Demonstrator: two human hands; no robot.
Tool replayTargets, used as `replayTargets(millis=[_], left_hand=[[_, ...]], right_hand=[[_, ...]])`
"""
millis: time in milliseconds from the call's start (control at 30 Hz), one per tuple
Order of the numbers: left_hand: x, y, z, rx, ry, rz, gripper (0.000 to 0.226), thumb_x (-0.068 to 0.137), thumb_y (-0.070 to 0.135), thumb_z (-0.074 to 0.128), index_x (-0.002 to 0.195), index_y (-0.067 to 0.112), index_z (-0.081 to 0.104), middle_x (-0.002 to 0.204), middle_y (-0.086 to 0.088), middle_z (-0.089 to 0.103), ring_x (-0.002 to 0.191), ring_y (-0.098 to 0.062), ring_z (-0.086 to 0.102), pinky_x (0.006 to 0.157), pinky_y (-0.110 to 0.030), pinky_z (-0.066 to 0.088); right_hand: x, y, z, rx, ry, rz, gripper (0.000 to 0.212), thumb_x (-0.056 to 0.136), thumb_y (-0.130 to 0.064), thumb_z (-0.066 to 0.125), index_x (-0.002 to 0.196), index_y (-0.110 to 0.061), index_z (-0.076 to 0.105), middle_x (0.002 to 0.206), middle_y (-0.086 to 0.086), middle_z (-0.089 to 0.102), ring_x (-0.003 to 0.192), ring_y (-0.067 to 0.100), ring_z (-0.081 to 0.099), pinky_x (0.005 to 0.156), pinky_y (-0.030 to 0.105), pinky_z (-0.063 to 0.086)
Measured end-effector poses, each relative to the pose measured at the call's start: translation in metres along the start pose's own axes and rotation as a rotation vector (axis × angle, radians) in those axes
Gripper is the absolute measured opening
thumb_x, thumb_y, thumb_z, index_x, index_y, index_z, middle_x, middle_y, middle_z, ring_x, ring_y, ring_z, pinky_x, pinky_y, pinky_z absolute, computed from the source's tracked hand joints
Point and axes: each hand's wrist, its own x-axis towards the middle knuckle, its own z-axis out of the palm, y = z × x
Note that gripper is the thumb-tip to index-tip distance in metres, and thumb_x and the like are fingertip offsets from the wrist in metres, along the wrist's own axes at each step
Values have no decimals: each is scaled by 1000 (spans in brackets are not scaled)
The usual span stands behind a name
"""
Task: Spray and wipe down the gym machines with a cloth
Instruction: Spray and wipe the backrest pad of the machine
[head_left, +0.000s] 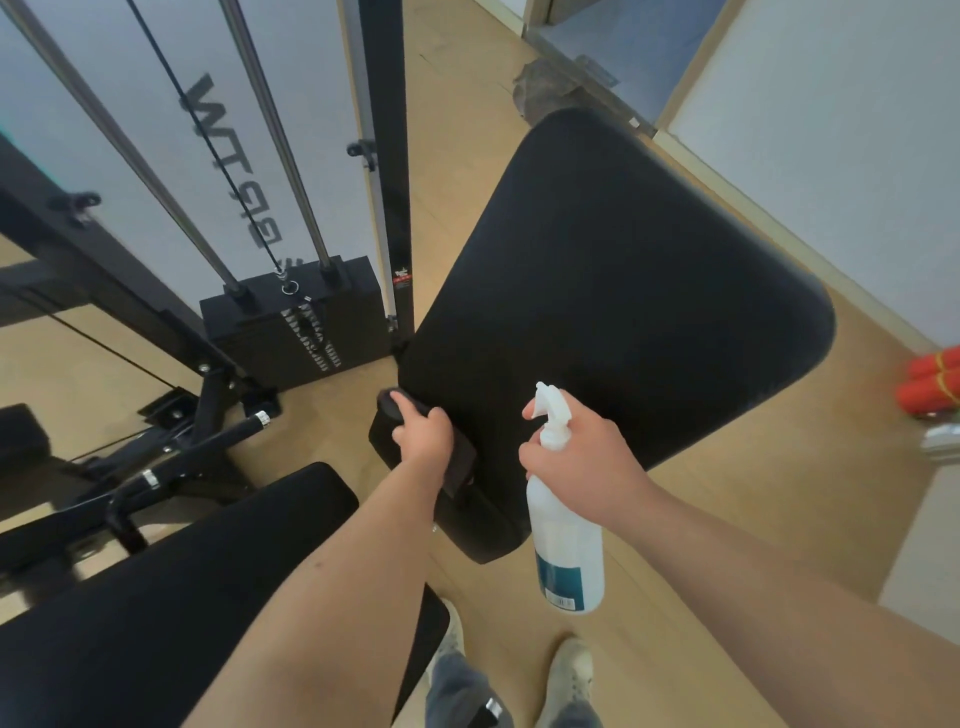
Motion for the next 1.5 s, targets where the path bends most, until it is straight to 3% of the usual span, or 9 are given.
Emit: replayTargets(millis=[200, 367, 467, 567, 800, 1000, 1167, 1333, 1500], left_hand=[[-23, -23, 17, 16, 17, 134, 80, 106, 19, 45, 161, 41, -8, 150, -8, 27, 105, -20, 55, 96, -39, 51], [-53, -1, 20, 182, -103, 764, 80, 101, 7, 52, 162, 38, 12, 132, 5, 34, 107, -4, 48, 90, -3, 40], [-56, 15, 25, 293, -125, 1003, 77, 98, 7, 58, 161, 34, 24, 125, 7, 33, 104, -4, 47, 89, -2, 40], [-42, 8, 24, 268, -47, 902, 81, 99, 13, 59, 162, 40, 17, 128, 5, 32, 108, -7, 46, 98, -13, 41], [-32, -57, 23, 138, -37, 264, 86, 105, 18, 48, 159, 47, -13, 146, -4, 27, 94, -11, 48, 98, -35, 45], [-71, -45, 41, 134, -15, 450, 82, 104, 14, 49, 161, 45, -1, 143, 2, 30, 117, -13, 50, 114, -33, 41], [-115, 15, 68, 96, -112, 903, 77, 99, 11, 59, 162, 36, 21, 121, 4, 37, 103, -3, 50, 92, -11, 46], [-115, 5, 77, 6, -46, 829, 74, 99, 11, 60, 160, 36, 26, 120, 8, 37, 104, -5, 51, 86, -2, 41], [-96, -66, 75, 48, 5, 450, 83, 102, 15, 53, 161, 47, 4, 128, 6, 31, 98, -6, 50, 100, -25, 39]], right_hand=[[-7, 6, 9, -13, -21, 11, 23, 90, -27, 67, 99, -39, 49, 84, -4, 64, 81, 23, 68, 72, 33, 61], [-5, 2, 7, -16, 19, -17, 22, 91, -25, 68, 100, -34, 51, 82, -6, 64, 76, 18, 67, 61, 24, 56], [-2, 4, -2, 15, 77, -3, 21, 91, -25, 68, 105, -31, 53, 84, -6, 64, 75, 15, 66, 60, 21, 52], [-3, 9, -11, 46, 93, 13, 24, 89, -27, 66, 108, -35, 53, 87, -3, 68, 81, 18, 68, 74, 36, 60], [-16, 26, -20, -20, 74, 7, 25, 91, -29, 66, 107, -37, 49, 89, -7, 63, 81, 21, 65, 72, 31, 61], [-32, 42, -28, 25, 81, -3, 23, 90, -28, 63, 106, -37, 50, 84, -3, 68, 80, 19, 68, 71, 33, 60], [-43, 47, -45, 46, 134, 5, 23, 89, -26, 63, 105, -37, 50, 83, -3, 67, 77, 17, 66, 71, 35, 61], [-51, 52, -61, 97, 188, 21, 29, 87, -24, 61, 106, -42, 48, 81, 2, 68, 80, 25, 67, 72, 43, 60], [-56, 62, -59, 20, 178, 33, 27, 92, -29, 62, 111, -41, 47, 83, -4, 62, 78, 23, 64, 72, 36, 62]])
